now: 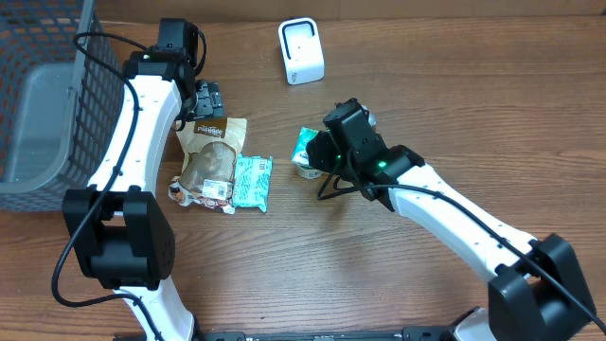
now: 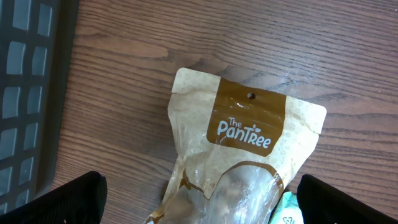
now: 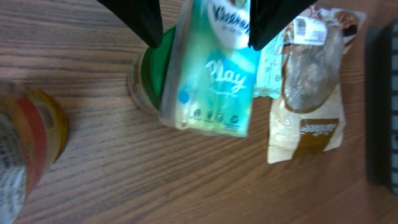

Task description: Scan the item barcode

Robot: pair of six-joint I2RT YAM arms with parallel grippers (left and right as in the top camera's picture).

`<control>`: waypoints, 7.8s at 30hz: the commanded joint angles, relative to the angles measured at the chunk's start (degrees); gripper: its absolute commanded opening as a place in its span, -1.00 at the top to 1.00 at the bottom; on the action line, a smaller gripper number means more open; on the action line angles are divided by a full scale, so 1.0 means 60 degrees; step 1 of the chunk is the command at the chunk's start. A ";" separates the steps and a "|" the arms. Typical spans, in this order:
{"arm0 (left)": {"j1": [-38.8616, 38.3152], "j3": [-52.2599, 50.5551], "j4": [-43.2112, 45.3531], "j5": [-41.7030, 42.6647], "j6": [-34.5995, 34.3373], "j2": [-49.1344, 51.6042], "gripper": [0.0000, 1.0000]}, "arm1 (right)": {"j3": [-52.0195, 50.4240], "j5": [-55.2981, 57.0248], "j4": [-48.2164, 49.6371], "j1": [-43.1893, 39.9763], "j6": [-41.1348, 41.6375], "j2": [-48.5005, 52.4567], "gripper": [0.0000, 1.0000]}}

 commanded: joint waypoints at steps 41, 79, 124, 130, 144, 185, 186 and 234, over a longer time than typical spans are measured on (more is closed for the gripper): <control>-0.0036 0.0113 0.0015 -0.0193 0.0000 -0.0040 -0.99 | -0.0943 -0.4193 -0.2193 -0.0248 -0.1752 -0.1067 0.92; -0.0036 0.0113 0.0018 -0.0193 0.0000 -0.0040 -0.99 | -0.1654 0.0368 0.1927 0.0528 0.0240 0.0699 0.92; -0.0036 0.0113 0.0015 -0.0193 0.0000 -0.0040 -0.99 | -0.1654 -0.2353 0.0084 0.0758 -0.0011 0.0699 0.77; -0.0036 0.0113 0.0015 -0.0193 0.0000 -0.0040 -0.99 | -0.1654 -0.2313 0.0084 0.0780 -0.0007 0.0699 0.70; -0.0036 0.0113 0.0015 -0.0193 0.0000 -0.0040 -0.99 | -0.1643 -0.2208 -0.0018 0.0780 -0.0007 0.0696 0.40; -0.0036 0.0113 0.0015 -0.0193 0.0000 -0.0040 -0.99 | 0.2342 0.0911 -0.5278 0.2408 -0.3504 0.2404 0.21; -0.0036 0.0113 0.0015 -0.0193 0.0000 -0.0040 -0.99 | 0.2335 0.0911 -0.5231 0.2408 -0.3512 0.2412 0.20; -0.0036 0.0113 0.0015 -0.0193 0.0000 -0.0040 -0.99 | 0.1734 -0.0572 -0.5730 0.2419 -0.4266 0.2412 0.30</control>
